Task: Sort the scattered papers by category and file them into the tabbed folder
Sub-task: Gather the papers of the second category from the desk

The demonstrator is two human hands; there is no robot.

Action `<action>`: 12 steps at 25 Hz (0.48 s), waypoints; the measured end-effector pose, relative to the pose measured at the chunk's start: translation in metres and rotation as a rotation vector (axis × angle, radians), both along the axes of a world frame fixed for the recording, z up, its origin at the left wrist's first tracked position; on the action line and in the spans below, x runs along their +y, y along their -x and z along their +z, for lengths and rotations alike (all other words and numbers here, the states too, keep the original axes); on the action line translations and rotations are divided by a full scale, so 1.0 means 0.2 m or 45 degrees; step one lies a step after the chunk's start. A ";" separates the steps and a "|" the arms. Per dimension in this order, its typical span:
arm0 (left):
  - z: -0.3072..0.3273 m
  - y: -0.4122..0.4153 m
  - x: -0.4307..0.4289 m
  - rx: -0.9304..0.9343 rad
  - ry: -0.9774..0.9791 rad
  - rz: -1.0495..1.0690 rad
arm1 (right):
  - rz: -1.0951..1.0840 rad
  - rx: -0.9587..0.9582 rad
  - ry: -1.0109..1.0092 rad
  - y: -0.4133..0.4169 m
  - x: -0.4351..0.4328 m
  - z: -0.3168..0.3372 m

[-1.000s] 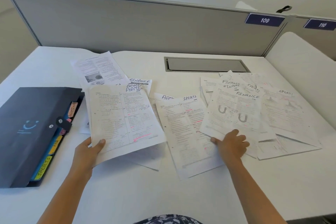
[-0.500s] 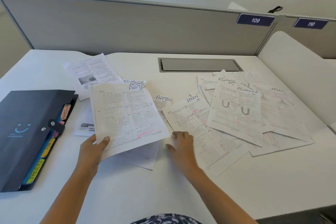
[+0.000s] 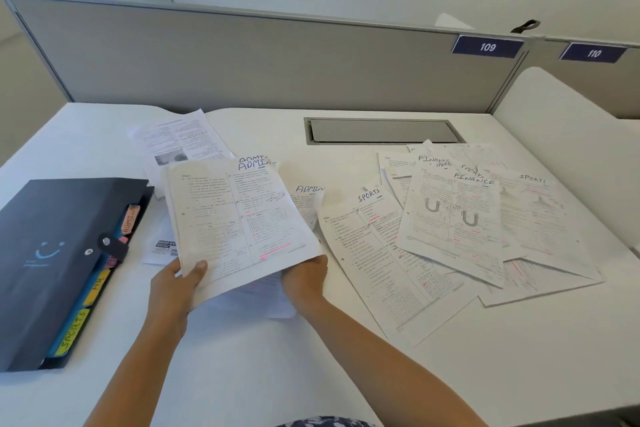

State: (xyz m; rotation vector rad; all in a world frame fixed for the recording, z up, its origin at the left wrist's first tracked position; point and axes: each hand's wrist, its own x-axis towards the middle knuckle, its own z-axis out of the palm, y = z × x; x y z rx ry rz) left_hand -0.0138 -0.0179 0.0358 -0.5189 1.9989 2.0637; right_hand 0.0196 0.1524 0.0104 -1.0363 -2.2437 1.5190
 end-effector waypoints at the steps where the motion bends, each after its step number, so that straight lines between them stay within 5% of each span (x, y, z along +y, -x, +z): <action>1: 0.01 0.00 0.00 0.002 -0.010 0.006 | 0.012 -0.001 -0.041 -0.02 0.03 0.04; 6: 0.03 0.03 0.00 0.006 -0.023 -0.050 | 0.104 0.021 -0.343 -0.13 0.28 0.24; 12: 0.08 0.01 0.09 0.033 -0.014 -0.248 | -0.146 0.325 -0.455 -0.20 0.48 0.40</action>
